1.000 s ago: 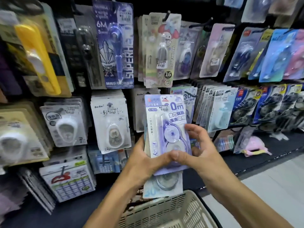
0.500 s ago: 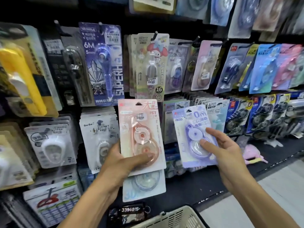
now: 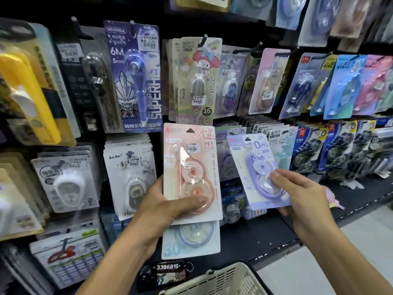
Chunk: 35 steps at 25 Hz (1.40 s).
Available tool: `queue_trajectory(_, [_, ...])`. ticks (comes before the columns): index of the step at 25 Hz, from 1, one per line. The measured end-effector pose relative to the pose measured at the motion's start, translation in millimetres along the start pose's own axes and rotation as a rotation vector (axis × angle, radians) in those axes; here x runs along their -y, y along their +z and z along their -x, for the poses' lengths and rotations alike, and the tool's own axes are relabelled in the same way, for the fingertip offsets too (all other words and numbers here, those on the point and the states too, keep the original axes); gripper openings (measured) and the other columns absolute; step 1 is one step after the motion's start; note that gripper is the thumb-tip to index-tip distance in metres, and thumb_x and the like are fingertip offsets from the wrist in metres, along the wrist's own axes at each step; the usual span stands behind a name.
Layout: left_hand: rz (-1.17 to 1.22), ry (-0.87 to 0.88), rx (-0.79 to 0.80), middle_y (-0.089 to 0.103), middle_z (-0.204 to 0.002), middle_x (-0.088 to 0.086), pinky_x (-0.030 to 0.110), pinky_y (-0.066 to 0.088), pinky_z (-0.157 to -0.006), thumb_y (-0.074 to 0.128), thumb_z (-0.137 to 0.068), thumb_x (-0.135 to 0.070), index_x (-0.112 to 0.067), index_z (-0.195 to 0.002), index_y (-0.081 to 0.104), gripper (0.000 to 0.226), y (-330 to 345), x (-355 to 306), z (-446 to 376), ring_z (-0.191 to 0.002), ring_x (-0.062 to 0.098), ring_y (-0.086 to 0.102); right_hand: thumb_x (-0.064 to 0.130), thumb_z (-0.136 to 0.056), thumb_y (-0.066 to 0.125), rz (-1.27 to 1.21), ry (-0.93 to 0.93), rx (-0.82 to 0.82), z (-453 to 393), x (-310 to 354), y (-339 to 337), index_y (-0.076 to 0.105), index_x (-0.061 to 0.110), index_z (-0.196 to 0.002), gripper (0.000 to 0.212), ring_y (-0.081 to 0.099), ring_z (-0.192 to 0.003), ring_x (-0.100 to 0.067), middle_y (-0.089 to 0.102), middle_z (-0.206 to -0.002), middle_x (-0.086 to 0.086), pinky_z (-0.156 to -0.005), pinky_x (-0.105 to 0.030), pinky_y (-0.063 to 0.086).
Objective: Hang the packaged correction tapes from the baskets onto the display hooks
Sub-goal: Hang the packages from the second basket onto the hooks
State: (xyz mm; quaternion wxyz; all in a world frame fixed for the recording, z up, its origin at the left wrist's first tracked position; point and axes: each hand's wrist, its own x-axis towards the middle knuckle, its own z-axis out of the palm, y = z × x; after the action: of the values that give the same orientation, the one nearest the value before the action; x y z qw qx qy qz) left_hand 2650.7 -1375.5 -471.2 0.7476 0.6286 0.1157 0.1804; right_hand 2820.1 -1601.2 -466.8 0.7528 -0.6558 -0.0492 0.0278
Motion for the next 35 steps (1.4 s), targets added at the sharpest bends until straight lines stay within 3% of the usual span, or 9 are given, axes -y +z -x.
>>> queue_trajectory(6, [-0.012, -0.008, 0.016, 0.081, -0.102, 0.006, 0.025, 0.062, -0.068, 0.096, -0.044, -0.026, -0.022, -0.112, 0.071, 0.072, 5.0, 0.3, 0.4, -0.091, 0.024, 0.079, 0.013, -0.088, 0.075, -0.031, 0.012, 0.043, 6.8, 5.0, 9.6, 0.074, 0.01, -0.105, 0.018, 0.064, -0.067, -0.015, 0.076, -0.096, -0.006, -0.046, -0.022, 0.045])
queue_trajectory(13, [-0.01, -0.022, -0.031, 0.082, -0.099, 0.004, 0.025, 0.062, -0.066, 0.096, -0.049, -0.019, -0.022, -0.113, 0.069, 0.07, 4.6, -0.9, -1.0, -0.088, 0.022, 0.079, 0.008, -0.086, 0.076, 0.06, -0.022, 0.027, 5.2, 6.6, 5.1, 0.075, 0.01, -0.097, 0.011, 0.067, -0.061, -0.007, 0.078, -0.099, -0.007, -0.044, -0.02, 0.048])
queue_trajectory(16, [-0.023, -0.019, -0.032, 0.082, -0.098, 0.003, 0.025, 0.062, -0.066, 0.097, -0.046, -0.021, -0.024, -0.109, 0.07, 0.069, 7.1, 1.9, -1.3, -0.088, 0.022, 0.079, 0.01, -0.091, 0.072, 0.056, 0.067, 0.115, 9.3, 0.0, 11.3, 0.066, 0.018, -0.124, 0.034, 0.069, -0.086, -0.012, 0.066, -0.115, 0.005, -0.076, -0.034, 0.059])
queue_trajectory(18, [-0.047, -0.028, -0.018, 0.082, -0.098, 0.004, 0.026, 0.062, -0.066, 0.096, -0.05, -0.016, -0.021, -0.108, 0.071, 0.064, 10.0, 3.5, -1.4, -0.088, 0.022, 0.079, 0.022, -0.089, 0.075, 0.124, 0.047, 0.16, 20.8, -4.6, 18.2, 0.062, 0.027, -0.129, 0.042, 0.067, -0.1, -0.011, 0.065, -0.113, 0.014, -0.095, -0.037, 0.054])
queue_trajectory(22, [-0.177, -0.014, 0.071, 0.081, -0.104, -0.002, 0.024, 0.062, -0.074, 0.101, -0.054, -0.015, -0.023, -0.119, 0.069, 0.072, 17.6, 3.8, -0.9, -0.094, 0.016, 0.078, 0.034, -0.068, 0.08, 0.005, 0.08, 0.518, 49.1, -15.9, 43.6, 0.066, 0.016, -0.119, 0.056, 0.076, -0.088, -0.022, 0.077, -0.103, -0.006, -0.065, -0.034, 0.062])
queue_trajectory(25, [-0.174, -0.023, 0.137, 0.08, -0.108, -0.002, 0.023, 0.061, -0.076, 0.099, -0.055, -0.014, -0.022, -0.123, 0.066, 0.076, 16.3, 2.7, -0.8, -0.099, 0.017, 0.077, 0.027, -0.068, 0.079, -0.05, 0.084, 0.445, 49.2, -12.3, 50.8, 0.064, 0.011, -0.116, 0.053, 0.073, -0.07, -0.02, 0.076, -0.09, -0.009, -0.051, -0.031, 0.056])
queue_trajectory(30, [-0.11, -0.046, 0.076, 0.081, -0.102, 0.005, 0.026, 0.061, -0.069, 0.094, -0.062, 0.0, -0.018, -0.116, 0.07, 0.062, 18.3, 2.8, -0.2, -0.092, 0.022, 0.079, 0.025, -0.086, 0.077, 0.102, -0.034, 0.352, 46.7, -12.1, 47.4, 0.06, 0.035, -0.118, 0.037, 0.072, -0.078, -0.021, 0.072, -0.097, 0.003, -0.058, -0.038, 0.059])
queue_trajectory(33, [-0.089, -0.013, 0.026, 0.081, -0.101, 0.004, 0.03, 0.063, -0.072, 0.092, -0.064, -0.014, -0.027, -0.103, 0.077, 0.043, 13.5, 1.0, -2.7, -0.092, 0.022, 0.079, 0.031, -0.077, 0.08, 0.056, -0.04, 0.465, 52.4, -13.9, 52.1, 0.065, 0.038, -0.108, 0.035, 0.072, -0.076, -0.021, 0.07, -0.104, 0.009, -0.045, -0.034, 0.053])
queue_trajectory(35, [-0.038, -0.024, 0.015, 0.081, -0.105, 0.004, 0.039, 0.061, -0.083, 0.087, -0.065, -0.022, -0.031, -0.101, 0.078, 0.038, 11.2, -2.1, -2.9, -0.097, 0.024, 0.078, 0.025, -0.075, 0.079, -0.058, -0.043, 0.377, 43.7, -9.4, 47.0, 0.07, 0.032, -0.102, 0.03, 0.071, -0.074, -0.019, 0.073, -0.103, 0.004, -0.043, -0.031, 0.052])
